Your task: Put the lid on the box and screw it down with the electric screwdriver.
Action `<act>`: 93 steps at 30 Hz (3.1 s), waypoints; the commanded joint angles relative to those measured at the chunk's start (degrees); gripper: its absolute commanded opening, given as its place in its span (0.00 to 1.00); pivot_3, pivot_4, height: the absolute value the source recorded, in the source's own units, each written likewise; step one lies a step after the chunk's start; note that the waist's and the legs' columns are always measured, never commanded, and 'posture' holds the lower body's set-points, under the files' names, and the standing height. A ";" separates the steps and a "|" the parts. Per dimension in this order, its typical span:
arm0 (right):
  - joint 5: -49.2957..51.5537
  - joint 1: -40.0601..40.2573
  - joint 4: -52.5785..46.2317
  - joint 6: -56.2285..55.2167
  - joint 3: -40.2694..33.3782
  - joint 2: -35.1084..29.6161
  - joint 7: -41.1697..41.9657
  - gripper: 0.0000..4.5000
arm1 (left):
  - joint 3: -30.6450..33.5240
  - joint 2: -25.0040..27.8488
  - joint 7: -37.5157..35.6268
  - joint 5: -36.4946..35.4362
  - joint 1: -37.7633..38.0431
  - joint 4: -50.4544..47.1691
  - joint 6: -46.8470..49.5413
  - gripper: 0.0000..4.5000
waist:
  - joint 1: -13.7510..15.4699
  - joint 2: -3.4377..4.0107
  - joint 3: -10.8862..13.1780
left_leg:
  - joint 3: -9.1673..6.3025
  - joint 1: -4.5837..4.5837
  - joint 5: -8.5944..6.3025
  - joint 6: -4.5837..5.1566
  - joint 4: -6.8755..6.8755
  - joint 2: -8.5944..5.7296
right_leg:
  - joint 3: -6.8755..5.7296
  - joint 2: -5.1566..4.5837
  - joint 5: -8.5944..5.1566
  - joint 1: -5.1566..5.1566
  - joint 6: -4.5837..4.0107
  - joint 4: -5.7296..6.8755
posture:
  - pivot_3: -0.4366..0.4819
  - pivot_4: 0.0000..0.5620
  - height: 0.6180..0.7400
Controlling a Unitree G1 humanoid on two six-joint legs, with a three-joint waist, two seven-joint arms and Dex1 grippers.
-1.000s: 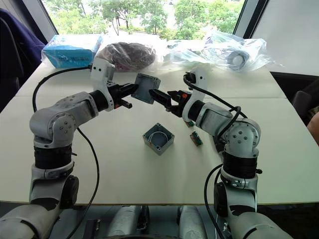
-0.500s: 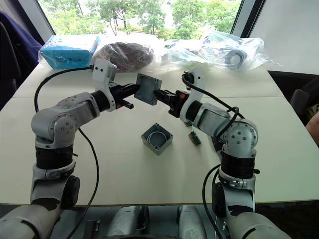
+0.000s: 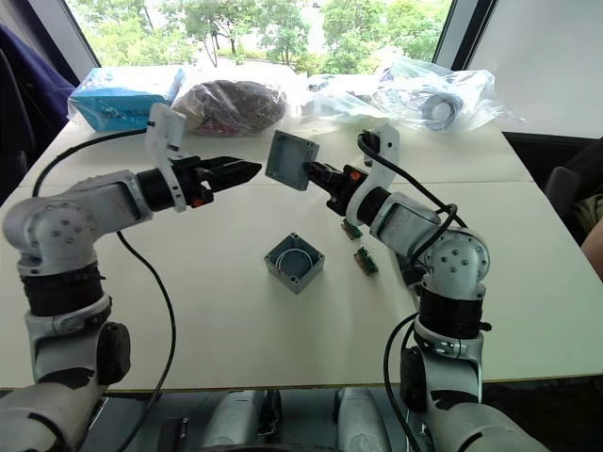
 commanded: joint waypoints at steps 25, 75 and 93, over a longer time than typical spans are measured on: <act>-100.30 26.97 6.50 -87.93 31.35 -25.06 6.17 0.03 | -31.21 6.75 -34.85 11.62 -0.54 8.80 -22.20 0.01 | 0.15 -0.12 0.05 | 0.02 0.14 0.36 -0.64 0.08 -0.19 | 0.03 -0.02 -0.16 0.19 -0.07 -0.03 | 0.48 0.27 1.00; -112.98 29.41 10.92 -88.31 31.26 -19.18 2.43 0.03 | -37.44 0.71 -37.04 26.41 2.79 10.83 -32.11 0.01 | -0.03 -0.13 0.00 | -0.02 0.25 0.35 -0.60 0.10 -0.18 | 0.04 0.01 -0.09 0.26 0.06 0.06 | 0.48 0.27 1.00; -115.08 28.31 8.03 -87.20 29.45 -17.24 -2.70 0.03 | -33.17 -0.64 -36.15 23.97 -0.08 12.30 -29.26 0.01 | -0.05 -0.13 0.00 | -0.02 0.24 0.36 -0.60 0.12 -0.18 | 0.04 0.01 -0.09 0.24 0.07 0.09 | 0.48 0.27 1.00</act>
